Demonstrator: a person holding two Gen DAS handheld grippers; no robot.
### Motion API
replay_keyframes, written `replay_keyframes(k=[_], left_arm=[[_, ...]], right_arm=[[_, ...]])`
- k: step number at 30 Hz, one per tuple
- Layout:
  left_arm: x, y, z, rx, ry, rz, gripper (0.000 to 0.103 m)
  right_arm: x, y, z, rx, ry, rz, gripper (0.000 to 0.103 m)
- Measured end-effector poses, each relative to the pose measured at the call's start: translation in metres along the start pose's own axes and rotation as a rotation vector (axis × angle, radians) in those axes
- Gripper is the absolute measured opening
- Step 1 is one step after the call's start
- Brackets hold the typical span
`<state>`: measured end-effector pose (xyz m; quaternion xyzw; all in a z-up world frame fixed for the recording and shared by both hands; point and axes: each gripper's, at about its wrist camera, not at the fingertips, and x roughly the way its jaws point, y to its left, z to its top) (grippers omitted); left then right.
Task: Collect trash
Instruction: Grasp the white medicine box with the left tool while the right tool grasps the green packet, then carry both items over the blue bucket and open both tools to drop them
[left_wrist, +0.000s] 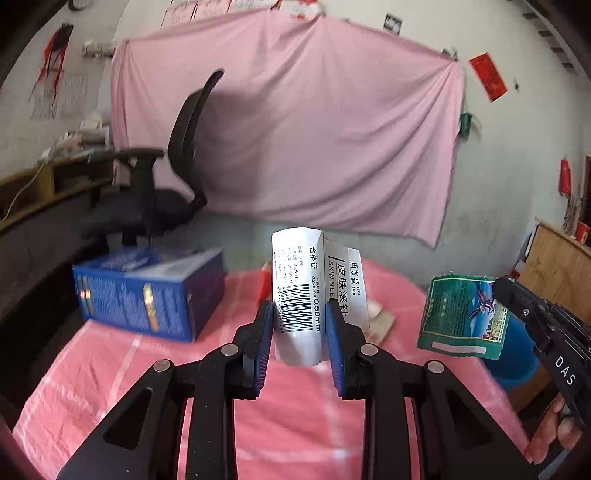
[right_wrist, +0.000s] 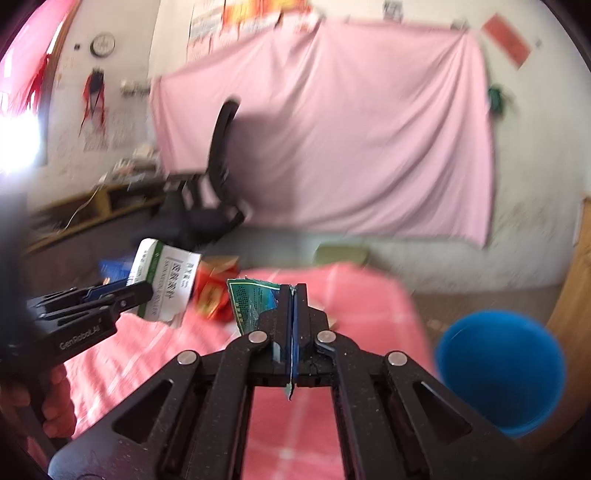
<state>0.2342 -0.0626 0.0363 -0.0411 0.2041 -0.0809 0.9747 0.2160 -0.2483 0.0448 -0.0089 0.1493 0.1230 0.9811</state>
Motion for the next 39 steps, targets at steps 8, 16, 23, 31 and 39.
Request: replay_keyframes(k=[8,16,23,31,39], left_arm=[[-0.012,-0.07,0.029,0.038,-0.154,-0.112,0.024],[0.024,-0.151,0.05,0.089,-0.172,-0.261,0.024],[0.064,-0.215,0.045,0.132,-0.102,-0.358,0.025],[0.123,-0.259,0.022,0.164,0.128,-0.404,0.026],[0.165,-0.277,0.004,0.162,0.317,-0.406,0.029]], right_arm=[[-0.046,-0.044,0.024,0.024,-0.245,-0.18,0.022],[-0.065,-0.101,0.028,0.066,-0.307,-0.372,0.022],[-0.07,-0.15,0.009,0.079,-0.255,-0.483,0.022],[-0.05,-0.198,-0.022,0.171,-0.116,-0.518,0.022],[-0.029,-0.232,-0.045,0.279,0.006,-0.517,0.023]])
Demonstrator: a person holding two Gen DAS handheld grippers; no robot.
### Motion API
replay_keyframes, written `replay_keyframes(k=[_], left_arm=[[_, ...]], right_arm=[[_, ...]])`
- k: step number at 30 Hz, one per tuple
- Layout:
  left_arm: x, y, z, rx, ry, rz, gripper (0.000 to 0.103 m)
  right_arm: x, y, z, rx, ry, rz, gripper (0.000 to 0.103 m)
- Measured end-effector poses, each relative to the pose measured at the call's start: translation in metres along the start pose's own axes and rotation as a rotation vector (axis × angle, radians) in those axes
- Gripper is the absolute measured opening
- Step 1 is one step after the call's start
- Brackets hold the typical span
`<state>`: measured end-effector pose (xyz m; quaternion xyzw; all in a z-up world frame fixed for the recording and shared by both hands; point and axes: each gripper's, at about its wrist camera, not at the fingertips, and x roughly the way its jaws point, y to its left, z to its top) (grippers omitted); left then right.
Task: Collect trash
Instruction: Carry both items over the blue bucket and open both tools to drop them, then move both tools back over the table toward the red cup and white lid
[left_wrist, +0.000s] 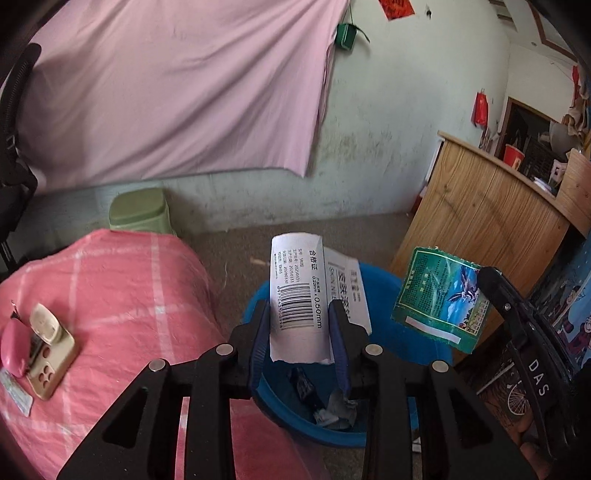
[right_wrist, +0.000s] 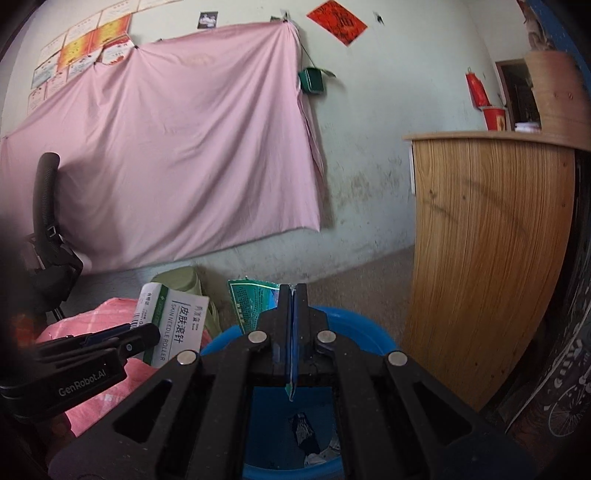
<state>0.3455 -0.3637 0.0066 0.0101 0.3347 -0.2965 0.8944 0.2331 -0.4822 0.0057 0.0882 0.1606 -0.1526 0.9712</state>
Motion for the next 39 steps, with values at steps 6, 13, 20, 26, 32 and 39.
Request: replay_keyframes(k=[6,13,20,26,32,39], left_arm=[[0.014,-0.002,0.0,0.009,0.049,-0.007,0.029],[0.002,0.009,-0.004,-0.012,0.018,-0.014,0.036],[-0.029,0.021,-0.005,-0.005,-0.071,0.014,0.046],[-0.064,0.042,-0.006,-0.025,-0.132,0.058,0.058],[-0.101,0.066,-0.005,-0.053,-0.186,0.1,0.065],[-0.163,0.092,-0.014,-0.075,-0.336,0.18,0.089]], right_arm=[[0.013,-0.003,-0.007,0.016,0.062,-0.012,0.024],[0.019,-0.004,-0.008,0.012,0.096,-0.009,0.026],[0.012,0.005,0.0,0.001,0.066,0.016,0.051],[0.002,0.023,0.008,-0.013,0.023,0.052,0.072],[-0.01,0.045,0.018,-0.007,-0.027,0.089,0.089],[-0.048,0.081,0.032,0.007,-0.168,0.216,0.103]])
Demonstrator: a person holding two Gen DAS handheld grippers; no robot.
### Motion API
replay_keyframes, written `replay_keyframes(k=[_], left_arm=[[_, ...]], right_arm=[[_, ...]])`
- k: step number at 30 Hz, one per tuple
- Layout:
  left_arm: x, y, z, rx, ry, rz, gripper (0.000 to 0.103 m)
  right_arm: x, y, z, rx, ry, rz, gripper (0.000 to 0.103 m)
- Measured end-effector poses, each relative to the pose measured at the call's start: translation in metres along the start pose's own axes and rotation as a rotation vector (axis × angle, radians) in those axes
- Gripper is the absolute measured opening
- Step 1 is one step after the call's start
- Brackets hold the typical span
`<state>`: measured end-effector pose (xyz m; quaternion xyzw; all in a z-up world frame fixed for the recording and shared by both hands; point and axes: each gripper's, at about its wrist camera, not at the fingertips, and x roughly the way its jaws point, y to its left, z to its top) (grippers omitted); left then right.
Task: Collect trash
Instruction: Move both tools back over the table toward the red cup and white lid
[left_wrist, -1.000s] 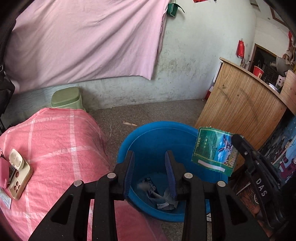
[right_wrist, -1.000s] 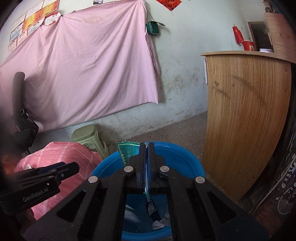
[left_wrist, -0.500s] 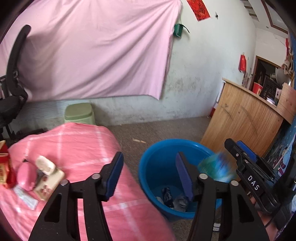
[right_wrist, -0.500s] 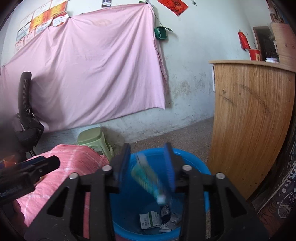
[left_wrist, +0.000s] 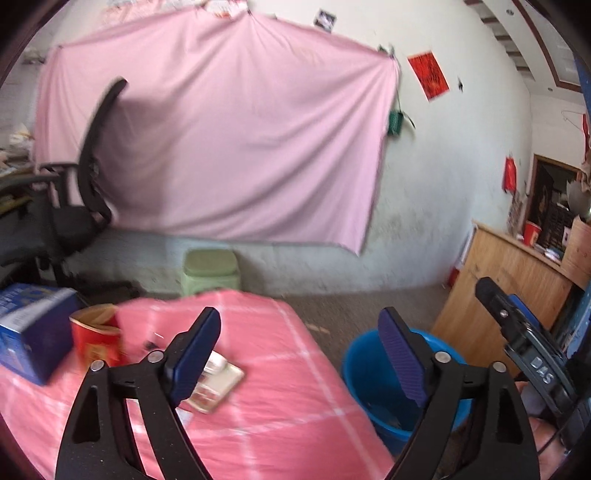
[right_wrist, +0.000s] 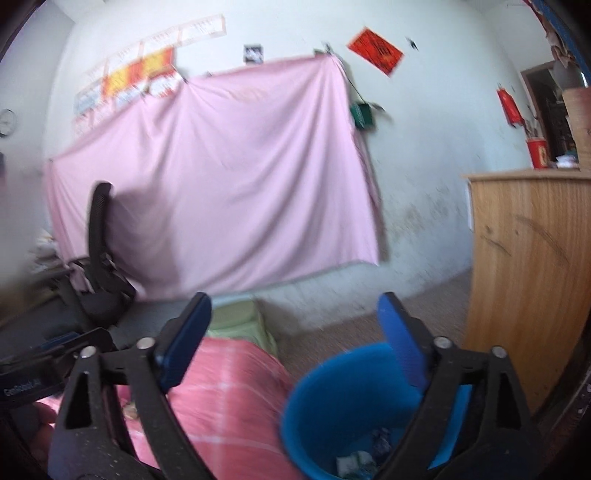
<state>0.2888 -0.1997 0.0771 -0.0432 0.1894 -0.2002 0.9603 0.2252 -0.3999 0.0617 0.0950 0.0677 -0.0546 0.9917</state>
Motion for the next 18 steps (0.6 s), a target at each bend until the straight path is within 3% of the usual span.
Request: replay_keyframes(k=[1,6,18], left_arm=[[-0.008,0.006,0.001,0.006,-0.018,0.02,0.096],[-0.051,0.032,-0.003,0.034,-0.126,0.146,0.1],[-0.098,0.111,-0.037,-0.016,-0.174,0.347,0.101]], right_arm=[[-0.004,0.007,0.001,0.0,-0.018,0.021,0.103],[-0.016,0.04,0.0,-0.015,-0.068,0.116,0.103],[-0.019,0.102,-0.023,-0.1,-0.058,0.251,0.103]])
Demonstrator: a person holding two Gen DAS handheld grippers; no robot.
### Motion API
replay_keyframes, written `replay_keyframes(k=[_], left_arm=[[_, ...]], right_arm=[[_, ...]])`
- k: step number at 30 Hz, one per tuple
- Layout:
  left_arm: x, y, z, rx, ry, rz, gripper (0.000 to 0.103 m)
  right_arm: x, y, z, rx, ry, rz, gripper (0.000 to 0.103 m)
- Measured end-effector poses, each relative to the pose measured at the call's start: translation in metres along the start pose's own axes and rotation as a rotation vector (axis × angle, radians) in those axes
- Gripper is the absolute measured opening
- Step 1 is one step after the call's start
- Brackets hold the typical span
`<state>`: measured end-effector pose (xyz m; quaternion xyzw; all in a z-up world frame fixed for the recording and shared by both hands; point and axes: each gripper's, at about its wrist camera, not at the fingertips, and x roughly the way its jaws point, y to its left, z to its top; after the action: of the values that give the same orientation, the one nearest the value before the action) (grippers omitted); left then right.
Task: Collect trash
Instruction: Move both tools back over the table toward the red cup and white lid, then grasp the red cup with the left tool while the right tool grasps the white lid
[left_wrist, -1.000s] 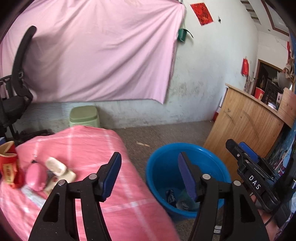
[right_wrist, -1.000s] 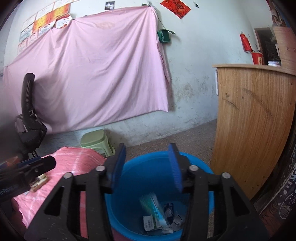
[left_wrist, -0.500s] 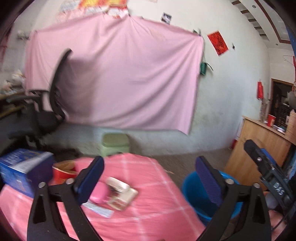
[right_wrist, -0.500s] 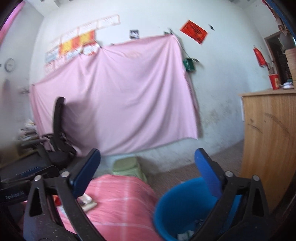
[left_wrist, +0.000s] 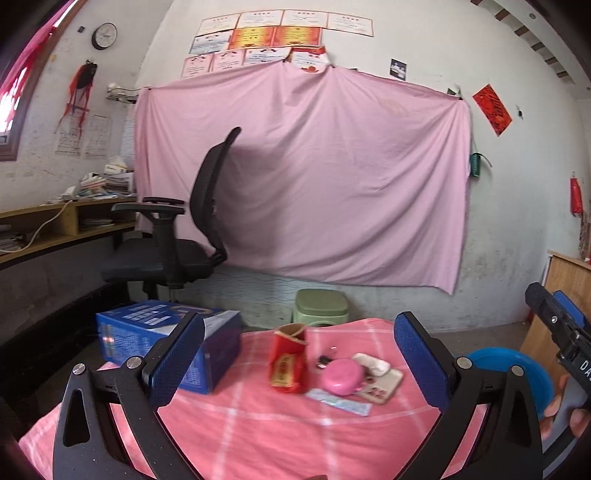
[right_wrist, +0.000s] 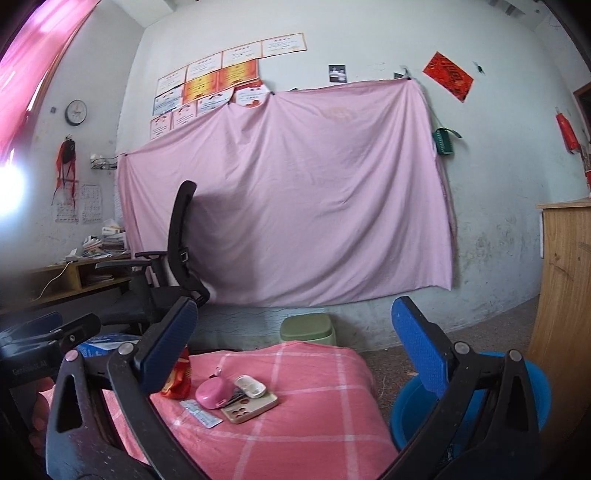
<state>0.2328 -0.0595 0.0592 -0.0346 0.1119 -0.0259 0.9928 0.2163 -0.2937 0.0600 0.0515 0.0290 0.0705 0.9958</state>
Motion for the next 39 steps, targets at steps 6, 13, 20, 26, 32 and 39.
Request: replay_keyframes(k=[6,13,20,26,32,39], left_arm=[[0.007,0.033,-0.022,0.017,0.029,0.042,0.101],[0.036,0.052,-0.038,0.004,0.118,0.004,0.1],[0.071,0.046,-0.048,0.07,0.192,-0.032,0.093],[0.11,0.039,-0.054,0.07,0.326,-0.081,0.065],[0.138,0.036,-0.061,0.049,0.424,-0.094,0.056],[0.157,0.035,-0.065,0.03,0.47,-0.091,0.046]], right_arm=[[0.019,0.025,-0.016,-0.074,0.068,0.043,0.103],[0.056,0.041,-0.038,-0.145,0.213,0.05,0.103],[0.093,0.048,-0.054,-0.211,0.354,0.045,0.103],[0.136,0.037,-0.071,-0.21,0.541,0.055,0.096],[0.17,0.024,-0.087,-0.191,0.72,0.09,0.083],[0.192,0.031,-0.097,-0.261,0.799,0.162,0.08]])
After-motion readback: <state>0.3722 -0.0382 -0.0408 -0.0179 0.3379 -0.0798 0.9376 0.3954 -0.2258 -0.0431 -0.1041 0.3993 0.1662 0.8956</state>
